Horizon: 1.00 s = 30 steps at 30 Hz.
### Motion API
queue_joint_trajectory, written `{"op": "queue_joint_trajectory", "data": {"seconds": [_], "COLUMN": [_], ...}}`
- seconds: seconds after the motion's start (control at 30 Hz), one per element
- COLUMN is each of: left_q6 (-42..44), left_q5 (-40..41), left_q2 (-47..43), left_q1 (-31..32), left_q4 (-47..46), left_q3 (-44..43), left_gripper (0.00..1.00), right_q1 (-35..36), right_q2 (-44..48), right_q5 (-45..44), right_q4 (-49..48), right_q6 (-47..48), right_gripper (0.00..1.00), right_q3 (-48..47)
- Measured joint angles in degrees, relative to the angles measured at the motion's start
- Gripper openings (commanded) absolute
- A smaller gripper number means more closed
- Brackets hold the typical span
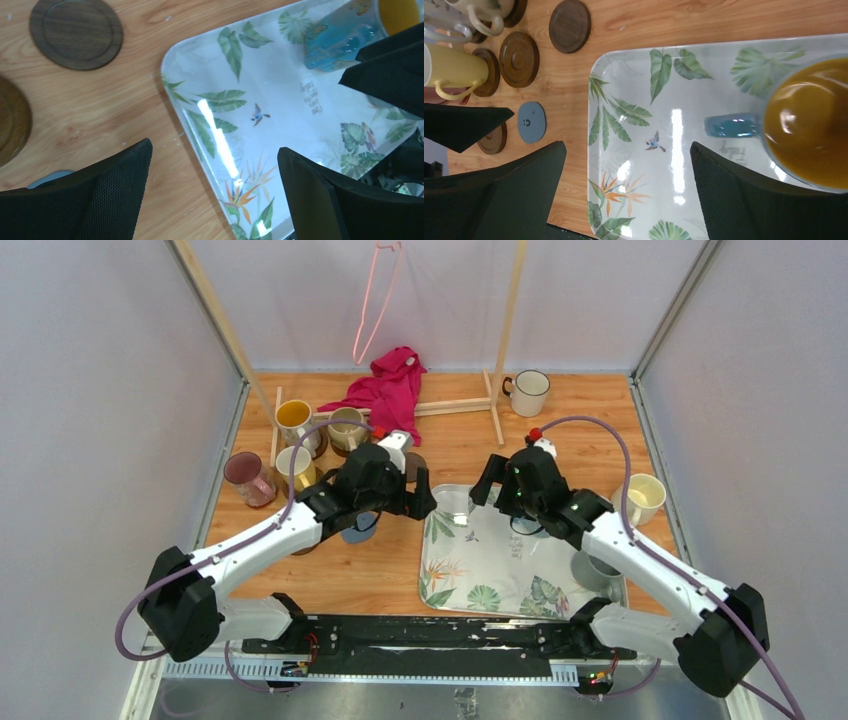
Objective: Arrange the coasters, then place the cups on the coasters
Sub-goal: Pick up the cup from the tray.
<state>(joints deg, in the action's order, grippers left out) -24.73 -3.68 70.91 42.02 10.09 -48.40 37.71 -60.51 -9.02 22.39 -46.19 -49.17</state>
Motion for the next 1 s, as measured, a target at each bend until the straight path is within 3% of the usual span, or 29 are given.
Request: {"op": "queue_joint_trajectory", "data": {"seconds": [0.17, 0.53, 0.73, 1.0], "left_q6": [2.1, 14.5, 19.6, 20.1], "left_q5": [-2.1, -10.8, -15.1, -19.3], "left_q2": [5.1, 24.1, 33.8, 42.9], "left_q1": [4.2, 8.9, 11.4, 11.6], "left_q4": [-7.6, -13.1, -14.3, -14.2], "left_q3": [-1.4, -16.8, -24.6, -30.6], "left_gripper": [1.0, 0.95, 0.82, 0.65], "right_q1": [0.0, 0.0, 0.0, 0.0], "right_q2": [9.3, 21.1, 23.0, 25.0], "right_q5": [-8.1, -19.3, -20.6, -21.3], "right_q4": [4.9, 14.0, 17.3, 19.4], "right_q6": [2.4, 7.4, 8.1, 8.3], "right_gripper": [0.99, 1.0, 1.0, 1.0], "right_q3": [-2.1, -5.9, -6.2, -6.4]}}
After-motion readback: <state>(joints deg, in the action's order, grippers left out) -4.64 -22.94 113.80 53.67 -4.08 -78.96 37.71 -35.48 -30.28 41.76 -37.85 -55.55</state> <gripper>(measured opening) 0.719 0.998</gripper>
